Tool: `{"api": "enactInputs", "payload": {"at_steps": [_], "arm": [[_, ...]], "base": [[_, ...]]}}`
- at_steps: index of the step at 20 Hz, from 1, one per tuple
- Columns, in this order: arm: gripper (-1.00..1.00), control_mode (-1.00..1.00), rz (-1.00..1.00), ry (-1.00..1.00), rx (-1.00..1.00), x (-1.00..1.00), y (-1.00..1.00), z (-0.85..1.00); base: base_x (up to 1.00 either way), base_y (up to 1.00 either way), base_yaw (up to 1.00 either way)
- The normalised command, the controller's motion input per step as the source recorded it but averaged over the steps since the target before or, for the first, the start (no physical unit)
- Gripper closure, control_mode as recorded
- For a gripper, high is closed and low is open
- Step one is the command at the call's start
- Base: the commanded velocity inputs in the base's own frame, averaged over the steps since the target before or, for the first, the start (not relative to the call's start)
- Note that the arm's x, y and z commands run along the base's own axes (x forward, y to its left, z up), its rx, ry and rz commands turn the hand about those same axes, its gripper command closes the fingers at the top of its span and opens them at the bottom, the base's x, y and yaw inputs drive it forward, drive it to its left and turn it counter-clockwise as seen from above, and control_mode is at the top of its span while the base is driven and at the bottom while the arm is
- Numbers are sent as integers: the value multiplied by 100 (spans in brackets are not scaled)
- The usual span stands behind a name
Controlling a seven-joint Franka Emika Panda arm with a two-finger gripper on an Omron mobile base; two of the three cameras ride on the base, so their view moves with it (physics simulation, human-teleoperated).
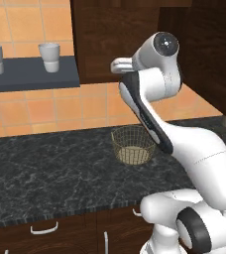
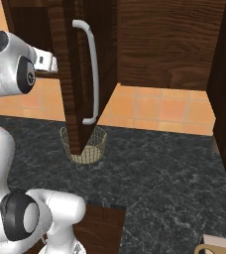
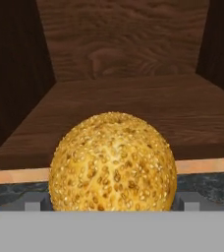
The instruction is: Open the cabinet, pick up the bread from the cabinet and place it in the basket. Then move the basket to the dining counter.
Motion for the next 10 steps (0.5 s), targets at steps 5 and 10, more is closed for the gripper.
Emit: {"api": "enactInputs", "payload": {"at_steps": [5, 10], "arm": [[100, -100, -7, 0, 0, -100, 6, -18], [100, -100, -8, 9, 5, -100, 0, -47]], "base": [[0, 0, 0], [0, 0, 0]]}}
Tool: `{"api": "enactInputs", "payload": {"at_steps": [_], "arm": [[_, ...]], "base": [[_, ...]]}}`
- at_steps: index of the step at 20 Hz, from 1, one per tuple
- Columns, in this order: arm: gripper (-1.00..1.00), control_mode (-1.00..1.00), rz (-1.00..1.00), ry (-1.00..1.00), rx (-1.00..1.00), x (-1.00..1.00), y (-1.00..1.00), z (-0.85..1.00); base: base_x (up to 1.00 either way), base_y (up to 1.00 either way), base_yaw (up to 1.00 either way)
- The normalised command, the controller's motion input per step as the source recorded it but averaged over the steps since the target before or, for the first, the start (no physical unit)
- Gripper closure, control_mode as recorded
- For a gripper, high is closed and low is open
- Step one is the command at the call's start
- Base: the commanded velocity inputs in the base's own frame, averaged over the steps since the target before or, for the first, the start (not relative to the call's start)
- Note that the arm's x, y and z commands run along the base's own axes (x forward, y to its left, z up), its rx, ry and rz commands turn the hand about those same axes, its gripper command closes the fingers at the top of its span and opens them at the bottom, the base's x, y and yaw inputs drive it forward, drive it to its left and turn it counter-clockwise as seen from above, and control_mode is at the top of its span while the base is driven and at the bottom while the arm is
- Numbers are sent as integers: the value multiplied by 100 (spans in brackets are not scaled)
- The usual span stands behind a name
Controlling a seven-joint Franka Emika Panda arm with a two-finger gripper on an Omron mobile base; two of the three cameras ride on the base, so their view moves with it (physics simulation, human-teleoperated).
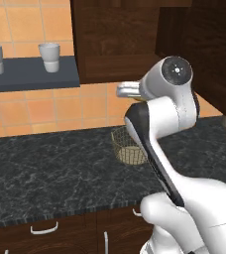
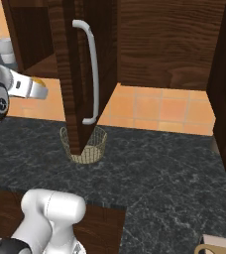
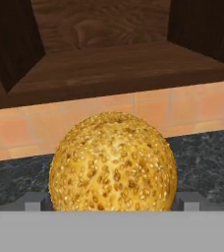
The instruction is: Open the cabinet, pick up the bread from the cabinet and place it in the basket. Then move the basket to the dining counter.
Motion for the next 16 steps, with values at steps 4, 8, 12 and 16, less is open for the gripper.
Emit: {"api": "enactInputs", "payload": {"at_steps": [4, 8, 12, 16], "arm": [[100, -100, -6, 16, 9, -100, -1, -84], [100, -100, -3, 21, 7, -13, -20, -100], [100, -100, 0, 20, 5, 78, -29, -94], [100, -100, 0, 20, 1, 98, -19, -75]], "base": [[0, 0, 0], [0, 0, 0], [0, 0, 0], [0, 0, 0]]}}
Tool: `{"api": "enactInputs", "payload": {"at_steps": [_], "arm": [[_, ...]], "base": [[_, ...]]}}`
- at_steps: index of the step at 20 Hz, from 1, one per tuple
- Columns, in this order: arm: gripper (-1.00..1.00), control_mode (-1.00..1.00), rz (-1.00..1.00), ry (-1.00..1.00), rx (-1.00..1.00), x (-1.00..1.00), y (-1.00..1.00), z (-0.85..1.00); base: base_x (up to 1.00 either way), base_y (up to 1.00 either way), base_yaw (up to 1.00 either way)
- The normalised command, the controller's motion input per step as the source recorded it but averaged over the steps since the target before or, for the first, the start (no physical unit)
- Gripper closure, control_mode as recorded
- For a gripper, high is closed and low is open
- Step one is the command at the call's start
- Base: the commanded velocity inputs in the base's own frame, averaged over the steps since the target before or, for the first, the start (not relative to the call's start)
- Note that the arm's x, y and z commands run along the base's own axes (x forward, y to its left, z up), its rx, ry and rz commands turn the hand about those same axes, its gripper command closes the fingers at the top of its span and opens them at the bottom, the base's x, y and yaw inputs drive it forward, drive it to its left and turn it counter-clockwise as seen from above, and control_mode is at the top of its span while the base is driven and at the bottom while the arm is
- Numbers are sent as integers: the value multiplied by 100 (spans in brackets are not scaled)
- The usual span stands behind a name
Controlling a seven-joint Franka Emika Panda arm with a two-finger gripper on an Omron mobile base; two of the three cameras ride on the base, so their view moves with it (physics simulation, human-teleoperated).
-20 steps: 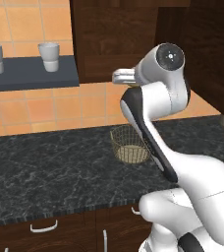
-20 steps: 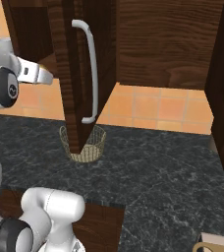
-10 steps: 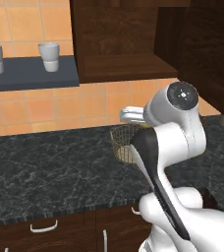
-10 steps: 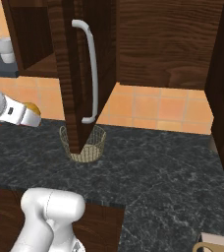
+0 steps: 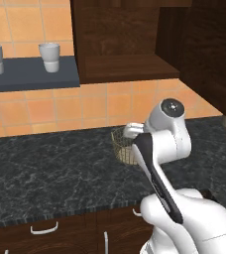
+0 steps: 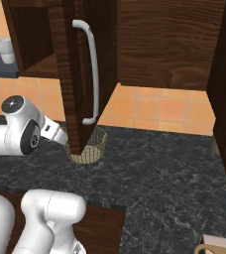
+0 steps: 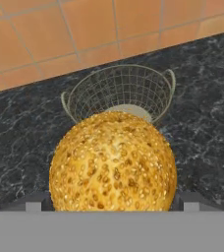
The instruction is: Open the cabinet, pick up the bread from the cabinet and place it in the basket. Then move the basket to the dining counter.
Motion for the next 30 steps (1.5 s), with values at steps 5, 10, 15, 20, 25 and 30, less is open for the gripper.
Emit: {"api": "enactInputs", "payload": {"at_steps": [5, 10, 15, 20, 25, 30], "arm": [[100, -100, 0, 1, 0, 88, 0, -40], [100, -100, 0, 2, 0, 73, -2, -24], [100, -100, 0, 3, -1, 55, -6, -29], [100, -100, 0, 0, -5, 9, -9, -57], [100, -100, 0, 0, -3, 46, -4, -23], [100, -100, 0, 8, 0, 47, -20, -5]], "base": [[0, 0, 0], [0, 0, 0], [0, 0, 0], [0, 0, 0], [0, 0, 0], [0, 0, 0]]}}
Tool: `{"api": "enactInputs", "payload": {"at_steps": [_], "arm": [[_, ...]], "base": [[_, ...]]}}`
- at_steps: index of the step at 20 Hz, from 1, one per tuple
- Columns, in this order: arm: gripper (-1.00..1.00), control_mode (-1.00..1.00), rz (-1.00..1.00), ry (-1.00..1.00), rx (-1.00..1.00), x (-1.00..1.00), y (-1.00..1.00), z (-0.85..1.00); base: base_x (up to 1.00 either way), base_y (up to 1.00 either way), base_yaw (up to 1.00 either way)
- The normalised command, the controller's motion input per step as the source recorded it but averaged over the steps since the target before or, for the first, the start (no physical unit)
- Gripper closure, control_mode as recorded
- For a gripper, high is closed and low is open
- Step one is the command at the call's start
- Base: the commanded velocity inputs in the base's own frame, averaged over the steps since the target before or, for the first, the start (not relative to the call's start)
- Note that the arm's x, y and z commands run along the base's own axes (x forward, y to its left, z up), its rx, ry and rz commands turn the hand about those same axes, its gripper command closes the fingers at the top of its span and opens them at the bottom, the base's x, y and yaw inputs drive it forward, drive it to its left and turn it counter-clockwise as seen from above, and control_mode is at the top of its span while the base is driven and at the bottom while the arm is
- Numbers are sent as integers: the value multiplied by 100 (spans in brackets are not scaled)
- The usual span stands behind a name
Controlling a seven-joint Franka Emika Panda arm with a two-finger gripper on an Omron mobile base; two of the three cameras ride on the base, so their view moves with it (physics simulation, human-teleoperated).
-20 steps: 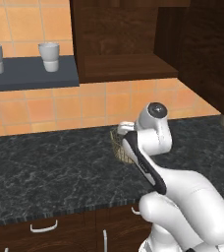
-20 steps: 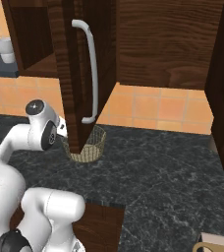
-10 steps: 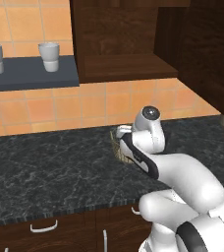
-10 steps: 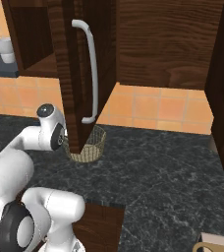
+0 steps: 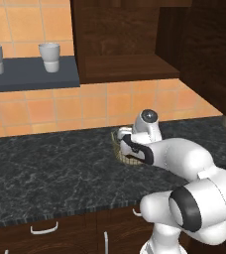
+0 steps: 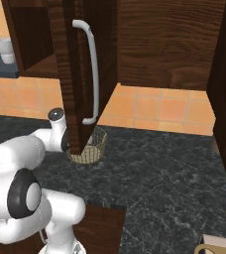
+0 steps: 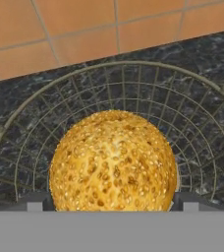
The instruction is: Open the cabinet, pick up the bread from the cabinet and place it in the basket. Then move the basket to the dining counter.
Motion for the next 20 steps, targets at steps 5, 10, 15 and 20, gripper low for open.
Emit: {"api": "enactInputs", "payload": {"at_steps": [5, 10, 15, 20], "arm": [[100, -100, 2, 12, 0, 33, -6, -3], [100, -100, 6, 13, 0, 50, -1, -12], [100, -100, 10, 9, 0, 18, 0, -27], [100, -100, 10, 6, 0, 9, 0, -55]], "base": [[0, 0, 0], [0, 0, 0], [0, 0, 0], [0, 0, 0]]}}
